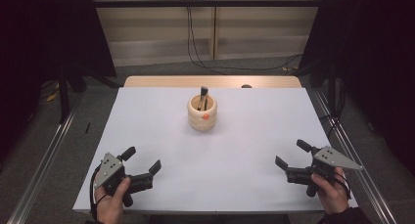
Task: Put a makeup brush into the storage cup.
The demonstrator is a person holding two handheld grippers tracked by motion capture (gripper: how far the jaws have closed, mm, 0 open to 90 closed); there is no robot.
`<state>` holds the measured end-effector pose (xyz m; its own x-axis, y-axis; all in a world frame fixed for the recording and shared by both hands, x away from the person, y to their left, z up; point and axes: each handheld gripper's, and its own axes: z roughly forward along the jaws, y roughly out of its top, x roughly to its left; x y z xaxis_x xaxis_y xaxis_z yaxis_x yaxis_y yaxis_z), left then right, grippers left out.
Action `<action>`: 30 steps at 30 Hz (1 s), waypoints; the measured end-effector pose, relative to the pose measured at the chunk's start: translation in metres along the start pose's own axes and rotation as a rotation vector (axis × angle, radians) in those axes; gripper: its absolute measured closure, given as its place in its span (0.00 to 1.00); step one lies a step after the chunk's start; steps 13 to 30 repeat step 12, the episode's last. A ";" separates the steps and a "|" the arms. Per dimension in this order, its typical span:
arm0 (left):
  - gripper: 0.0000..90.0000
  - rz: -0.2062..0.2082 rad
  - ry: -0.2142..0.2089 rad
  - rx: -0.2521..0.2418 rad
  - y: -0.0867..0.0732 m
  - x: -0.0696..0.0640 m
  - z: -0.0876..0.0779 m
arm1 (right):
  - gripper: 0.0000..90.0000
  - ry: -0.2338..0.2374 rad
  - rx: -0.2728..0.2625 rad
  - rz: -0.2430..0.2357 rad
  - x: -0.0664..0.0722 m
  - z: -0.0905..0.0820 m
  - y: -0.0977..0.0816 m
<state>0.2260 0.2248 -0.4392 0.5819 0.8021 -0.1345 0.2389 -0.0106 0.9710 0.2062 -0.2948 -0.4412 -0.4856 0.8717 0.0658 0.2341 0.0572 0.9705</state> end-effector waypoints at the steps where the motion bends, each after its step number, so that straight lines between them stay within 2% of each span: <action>1: 0.01 0.002 0.007 -0.007 0.000 0.000 0.000 | 0.02 -0.003 -0.002 0.000 0.000 0.000 0.000; 3: 0.01 -0.007 0.009 -0.023 0.000 0.001 -0.001 | 0.02 -0.010 -0.005 -0.005 0.000 0.000 0.000; 8: 0.01 0.007 0.012 -0.017 0.000 0.001 -0.001 | 0.02 -0.010 -0.008 0.001 0.001 0.000 -0.001; 10: 0.01 -0.002 0.006 -0.021 -0.001 0.001 0.000 | 0.02 -0.007 -0.009 -0.004 0.000 0.000 -0.001; 12: 0.01 0.008 0.010 -0.018 0.000 0.001 -0.001 | 0.02 -0.003 -0.007 -0.001 0.000 0.000 0.000; 30: 0.01 0.008 0.010 -0.018 0.000 0.001 -0.001 | 0.02 -0.003 -0.007 -0.001 0.000 0.000 0.000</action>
